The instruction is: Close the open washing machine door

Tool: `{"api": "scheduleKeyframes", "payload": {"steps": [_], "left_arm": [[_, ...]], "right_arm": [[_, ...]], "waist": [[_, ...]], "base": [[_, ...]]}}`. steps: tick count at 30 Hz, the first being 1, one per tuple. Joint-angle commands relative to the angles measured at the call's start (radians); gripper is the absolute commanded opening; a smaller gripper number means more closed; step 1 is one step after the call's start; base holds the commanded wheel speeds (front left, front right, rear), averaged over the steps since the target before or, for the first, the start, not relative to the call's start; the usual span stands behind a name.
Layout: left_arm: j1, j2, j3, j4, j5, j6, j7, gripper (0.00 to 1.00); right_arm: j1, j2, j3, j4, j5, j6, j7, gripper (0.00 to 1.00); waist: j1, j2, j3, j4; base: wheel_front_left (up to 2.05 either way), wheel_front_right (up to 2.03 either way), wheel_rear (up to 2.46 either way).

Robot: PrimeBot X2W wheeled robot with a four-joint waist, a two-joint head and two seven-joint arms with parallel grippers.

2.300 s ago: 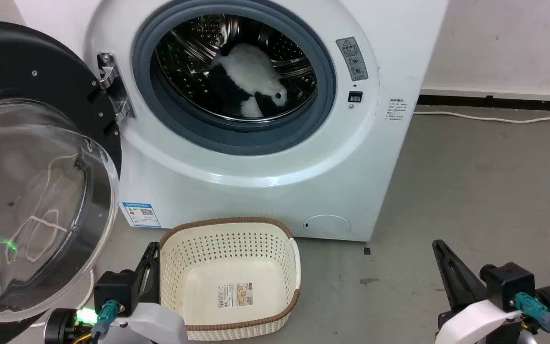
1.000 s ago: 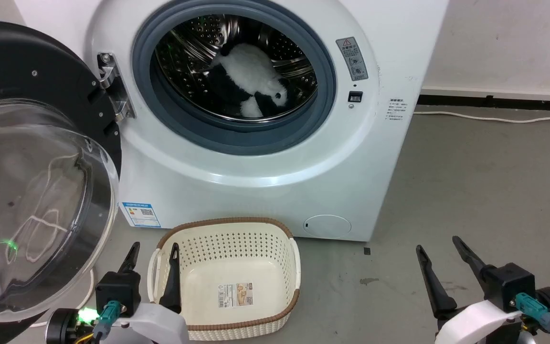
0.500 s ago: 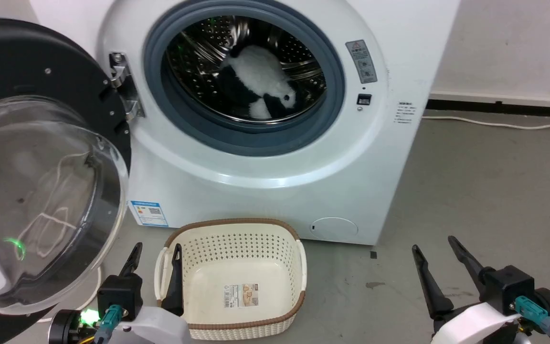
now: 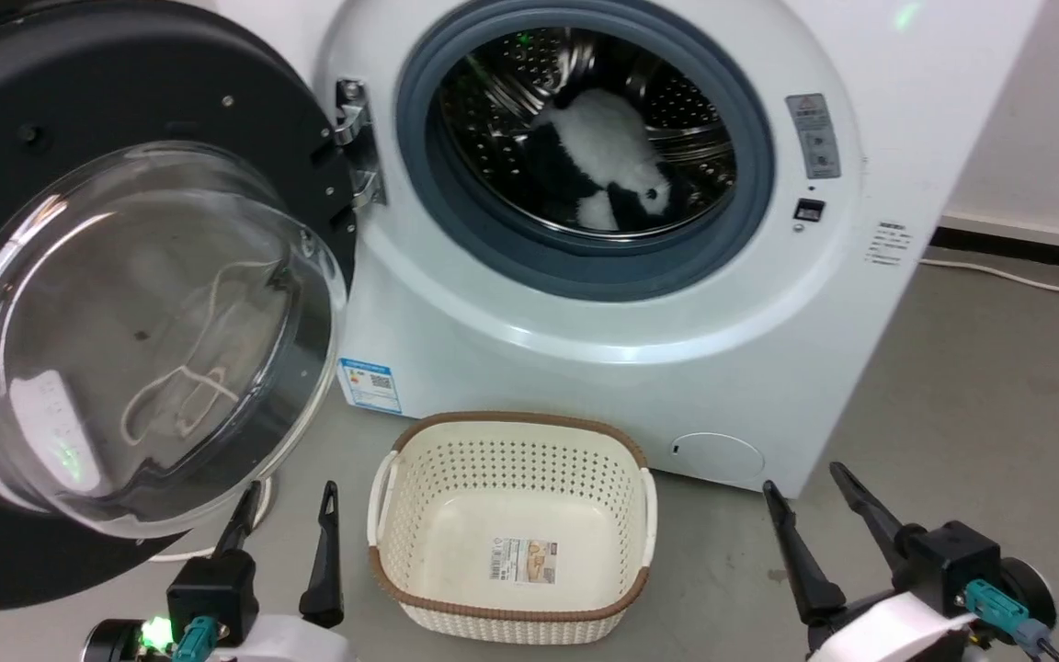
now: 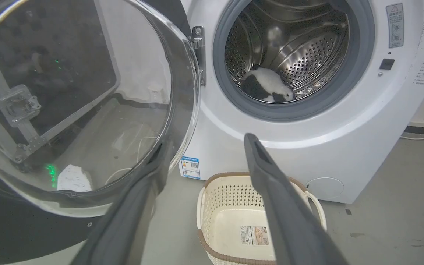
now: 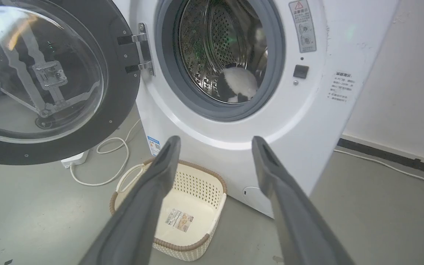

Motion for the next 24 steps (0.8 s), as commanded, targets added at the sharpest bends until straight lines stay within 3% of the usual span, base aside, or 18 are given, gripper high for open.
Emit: {"api": "scheduleKeyframes", "payload": {"steps": [1,24], "left_arm": [[0.014,0.001,0.005,-0.008,-0.004,0.007,-0.010,1.00],[0.062,-0.002,0.005,-0.054,-0.016,0.034,-0.058,1.00]], "right_arm": [[-0.015,0.001,0.007,0.006,0.007,0.000,-0.010,1.00],[-0.062,-0.013,0.094,0.072,0.060,0.001,-0.058,1.00]], "waist": [[0.0000,0.0000,0.002,0.007],[0.0000,0.0000,0.002,0.104]], "base": [[0.00,0.00,0.00],[-0.03,-0.03,-0.03]]}}
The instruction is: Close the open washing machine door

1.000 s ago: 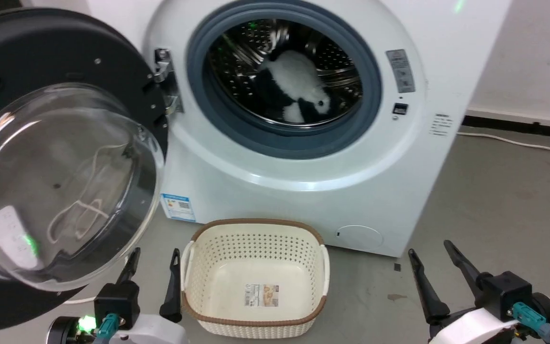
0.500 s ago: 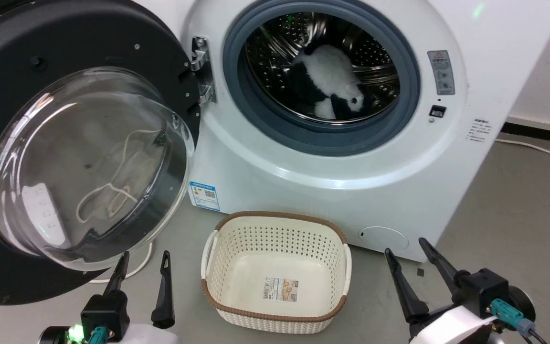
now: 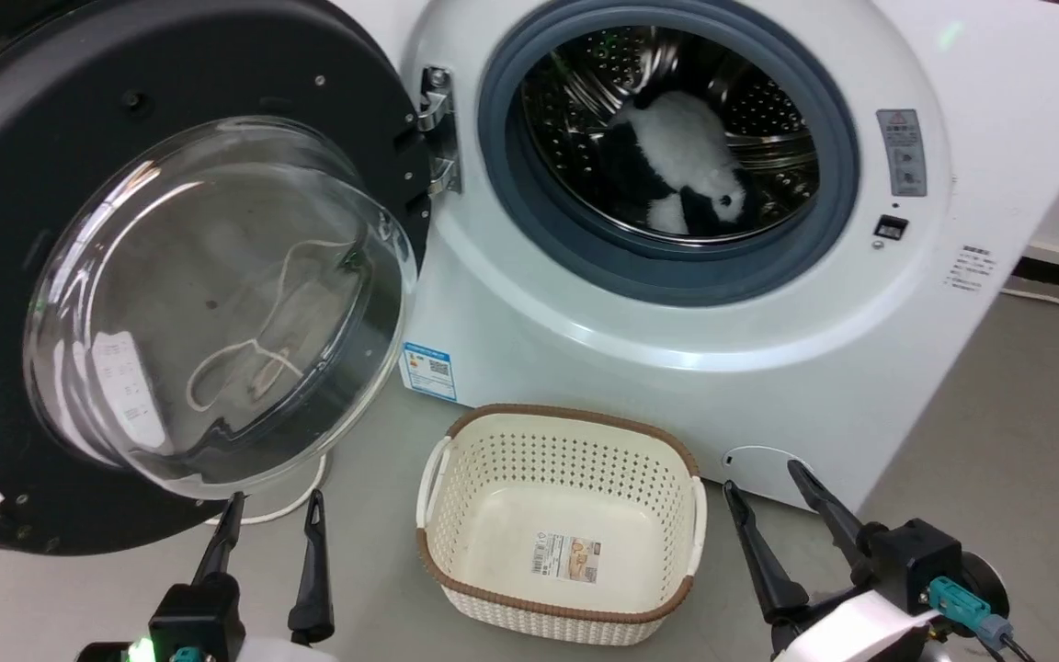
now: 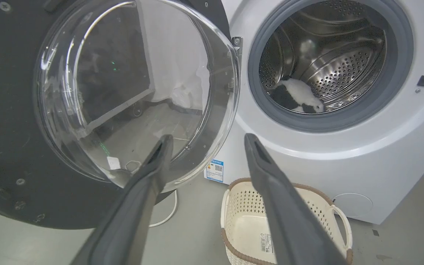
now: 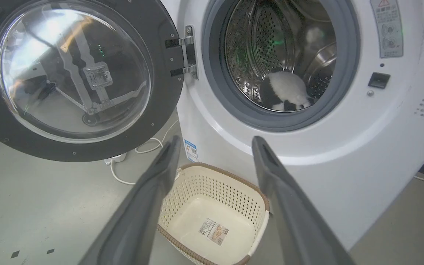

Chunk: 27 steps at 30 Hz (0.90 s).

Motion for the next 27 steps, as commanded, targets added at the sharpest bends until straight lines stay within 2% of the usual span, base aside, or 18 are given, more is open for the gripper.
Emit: {"api": "scheduleKeyframes", "payload": {"steps": [1,27], "left_arm": [[0.019,0.000,0.001,-0.007,-0.006,0.004,-0.011,1.00],[0.081,-0.001,0.007,-0.049,-0.013,0.028,-0.070,1.00]], "right_arm": [[-0.020,-0.006,0.007,0.006,0.008,0.001,-0.011,1.00],[-0.045,-0.018,0.092,0.071,0.072,0.001,-0.070,1.00]], "waist": [[-0.0001,-0.0001,0.000,0.007],[-0.0001,-0.0001,-0.002,0.123]], "base": [[0.00,0.00,0.00],[0.00,0.00,0.00]]}}
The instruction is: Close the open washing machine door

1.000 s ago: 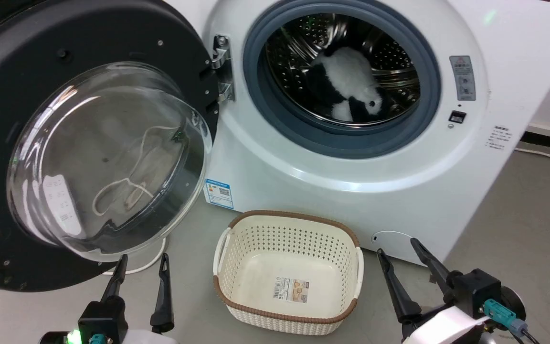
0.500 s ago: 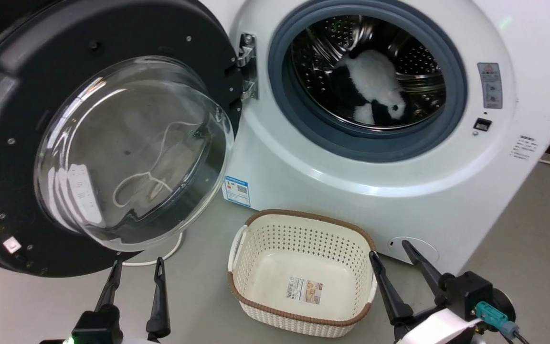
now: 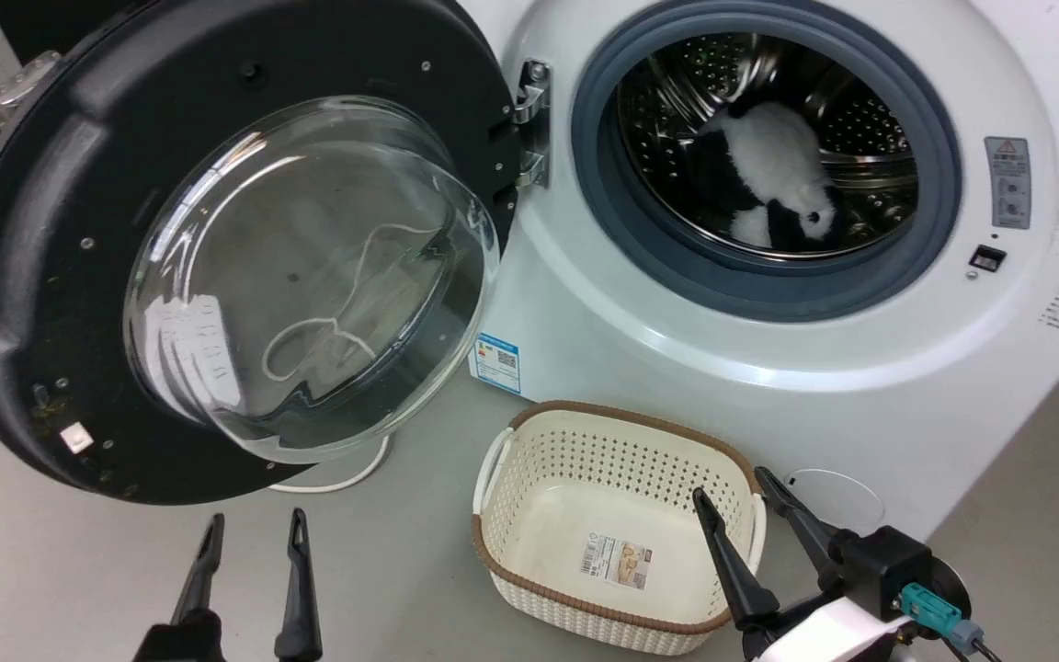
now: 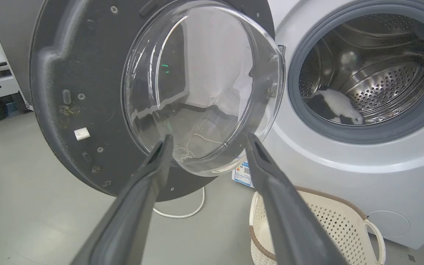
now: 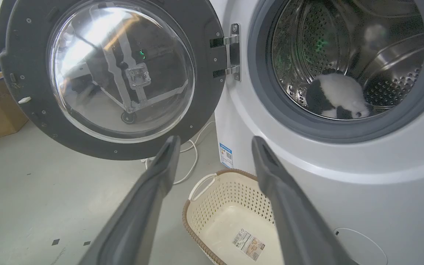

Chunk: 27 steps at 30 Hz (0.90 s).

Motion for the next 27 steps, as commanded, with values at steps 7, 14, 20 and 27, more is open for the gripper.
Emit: {"api": "scheduleKeyframes", "payload": {"steps": [7,14,20,27], "left_arm": [[0.032,0.000,0.002,0.000,-0.015,-0.002,-0.028,1.00],[0.040,0.000,0.004,0.005,-0.063,-0.023,-0.043,0.00],[0.018,0.000,0.067,-0.055,-0.223,-0.049,-0.055,0.00],[-0.055,0.006,0.180,-0.076,-0.436,-0.126,-0.068,0.00]], "right_arm": [[-0.014,-0.013,0.030,0.020,0.026,0.001,-0.027,1.00],[-0.014,-0.019,0.049,0.033,0.040,0.001,-0.042,1.00],[0.007,-0.029,0.039,0.035,0.045,0.001,-0.054,1.00],[0.038,-0.036,0.016,0.022,0.038,0.001,-0.067,1.00]], "waist": [[0.0000,0.0000,-0.003,0.039],[0.0000,0.0000,-0.008,0.066],[0.0000,0.0000,-0.006,0.092],[0.0000,0.0000,0.020,0.113]], "base": [[0.00,0.00,0.00],[0.00,0.00,0.00],[0.00,0.00,0.00],[0.00,0.00,0.00]]}}
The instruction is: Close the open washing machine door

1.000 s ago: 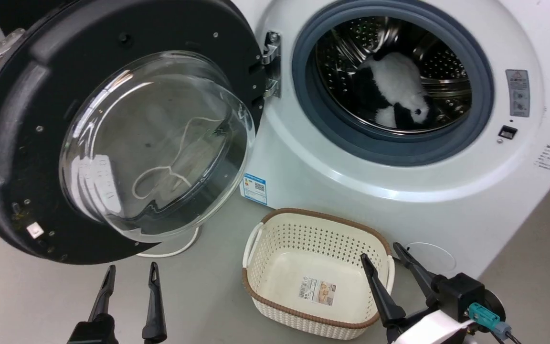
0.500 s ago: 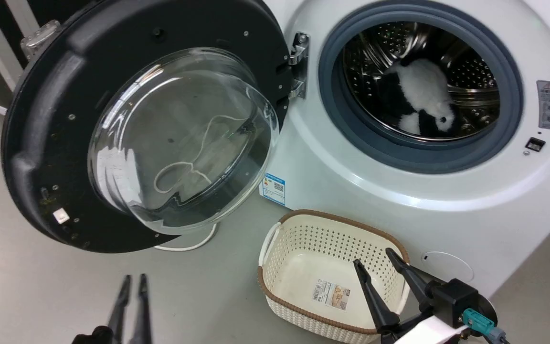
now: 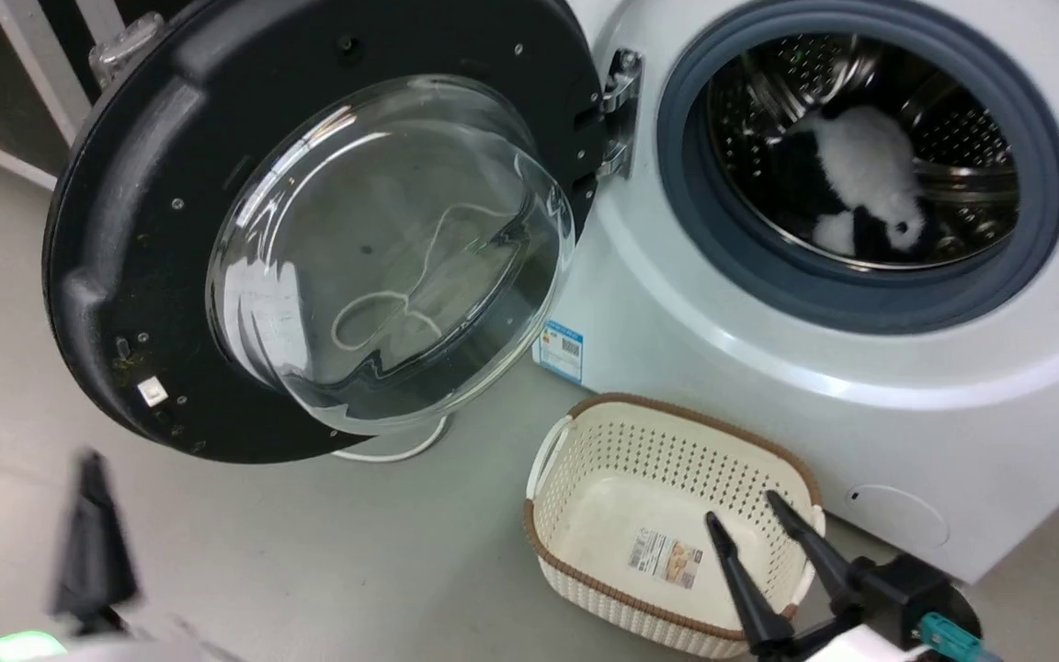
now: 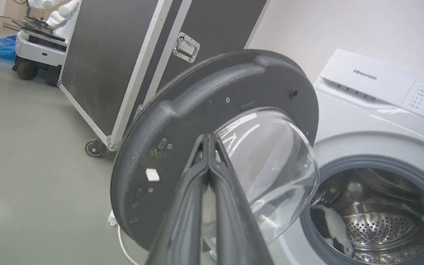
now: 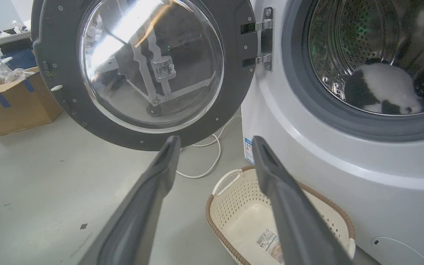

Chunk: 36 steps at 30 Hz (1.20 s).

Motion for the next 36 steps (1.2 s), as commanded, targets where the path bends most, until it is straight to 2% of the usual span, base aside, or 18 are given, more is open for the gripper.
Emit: {"api": "scheduleKeyframes", "payload": {"steps": [1,2,5,9,14,16,19,22,25,29,36], "left_arm": [[-0.064,0.027,0.041,-0.004,-0.074,-0.013,0.014,0.00],[-0.064,0.027,0.041,-0.004,-0.074,-0.013,0.014,0.00],[-0.193,0.087,0.107,0.032,-0.225,-0.018,0.113,0.00],[-0.376,0.181,0.175,0.141,-0.397,0.015,0.277,0.00],[-0.579,0.282,0.246,0.363,-0.542,0.094,0.429,0.00],[-0.642,0.306,0.264,0.449,-0.591,0.142,0.492,0.00],[-0.712,0.351,0.281,0.566,-0.628,0.199,0.561,0.00],[-0.758,0.390,0.292,0.663,-0.656,0.226,0.617,0.00],[-0.773,0.424,0.282,0.729,-0.675,0.222,0.689,0.00],[-0.763,0.451,0.276,0.764,-0.717,0.185,0.796,0.00],[-0.646,0.459,0.275,0.698,-0.833,0.109,1.057,0.00]], "right_arm": [[0.015,-0.009,-0.009,-0.011,-0.002,0.001,-0.011,1.00],[0.015,-0.009,-0.009,-0.011,-0.002,0.001,-0.011,1.00],[0.030,-0.013,-0.026,-0.026,-0.011,0.001,-0.014,1.00],[0.027,-0.028,-0.030,-0.044,-0.020,0.001,-0.014,1.00],[0.000,-0.050,-0.020,-0.056,-0.019,0.001,-0.013,1.00],[-0.012,-0.058,-0.016,-0.060,-0.017,0.001,-0.012,1.00],[-0.025,-0.068,-0.013,-0.064,-0.014,0.001,-0.011,1.00],[-0.034,-0.075,-0.008,-0.067,-0.012,0.001,-0.010,1.00],[-0.037,-0.080,-0.008,-0.067,-0.009,0.001,-0.010,1.00],[-0.038,-0.081,-0.011,-0.063,-0.006,0.001,-0.011,1.00],[-0.023,-0.059,-0.020,-0.035,0.000,0.001,-0.013,1.00]], "waist": [[0.0000,0.0000,0.018,0.011],[0.0000,0.0000,0.018,0.011],[0.0000,0.0000,0.041,0.015],[0.0000,0.0000,0.083,-0.011],[0.0000,0.0000,0.129,-0.050],[0.0000,0.0000,0.144,-0.065],[0.0000,0.0000,0.164,-0.086],[0.0000,0.0000,0.181,-0.106],[0.0000,0.0000,0.192,-0.122],[0.0000,0.0000,0.193,-0.138],[0.0000,0.0000,0.135,-0.148]], "base": [[0.00,0.00,0.00],[0.00,0.00,0.00],[0.00,0.00,0.00],[0.00,0.00,0.00],[0.00,0.00,0.00],[0.00,0.00,0.00],[0.00,0.00,0.00],[0.00,0.00,0.00],[0.00,0.00,0.00],[0.00,0.00,0.00],[0.00,0.00,0.00]]}}
